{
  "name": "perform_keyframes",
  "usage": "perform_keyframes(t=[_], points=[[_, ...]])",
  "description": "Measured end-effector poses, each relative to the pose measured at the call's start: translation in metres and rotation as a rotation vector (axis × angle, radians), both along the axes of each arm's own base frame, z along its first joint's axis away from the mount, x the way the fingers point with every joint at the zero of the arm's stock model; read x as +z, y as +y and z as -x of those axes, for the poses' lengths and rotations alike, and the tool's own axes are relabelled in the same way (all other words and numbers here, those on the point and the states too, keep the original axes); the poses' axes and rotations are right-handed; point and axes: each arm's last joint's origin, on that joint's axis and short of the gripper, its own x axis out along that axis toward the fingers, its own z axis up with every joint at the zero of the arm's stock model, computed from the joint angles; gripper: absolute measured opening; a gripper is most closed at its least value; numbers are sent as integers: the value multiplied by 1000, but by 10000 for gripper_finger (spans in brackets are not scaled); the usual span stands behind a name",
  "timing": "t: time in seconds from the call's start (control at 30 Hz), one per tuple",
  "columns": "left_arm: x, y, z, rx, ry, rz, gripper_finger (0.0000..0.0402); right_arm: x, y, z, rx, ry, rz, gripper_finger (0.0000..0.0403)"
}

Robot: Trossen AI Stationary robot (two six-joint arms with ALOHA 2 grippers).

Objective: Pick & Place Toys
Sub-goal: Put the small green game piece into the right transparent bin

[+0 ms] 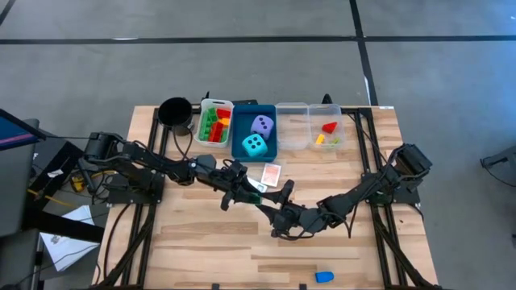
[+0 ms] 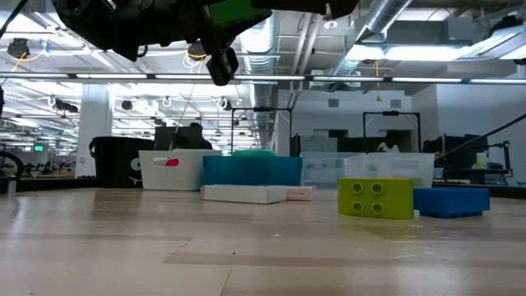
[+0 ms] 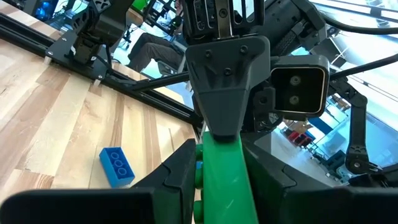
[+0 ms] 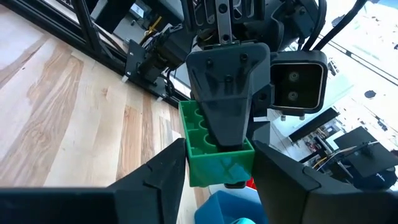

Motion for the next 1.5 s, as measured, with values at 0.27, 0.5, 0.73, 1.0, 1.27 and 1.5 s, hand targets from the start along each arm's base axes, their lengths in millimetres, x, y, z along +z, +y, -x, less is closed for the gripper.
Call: perform_keyframes(t=[0.27,0.5,0.73,1.0,1.27,1.5], points=[[-1,0,0,1,3,-1,98,-1,-2,-1,-10,12,-8,149],[7,0,0,3,-77,-22,158,-4,-5,-1,-22,18,-21,131],[17,12,7,-49,-88,-68,240,-3,-2,1,-44,12,-16,131],[47,37,47,-16,-7,-194,301,-4,12,16,-254,-2,55,141],[70,39,78,62,-35,-291,301,0,8,29,-595,-123,38,133],[67,39,79,60,-17,-321,297,-5,-46,18,-755,-213,-49,143]])
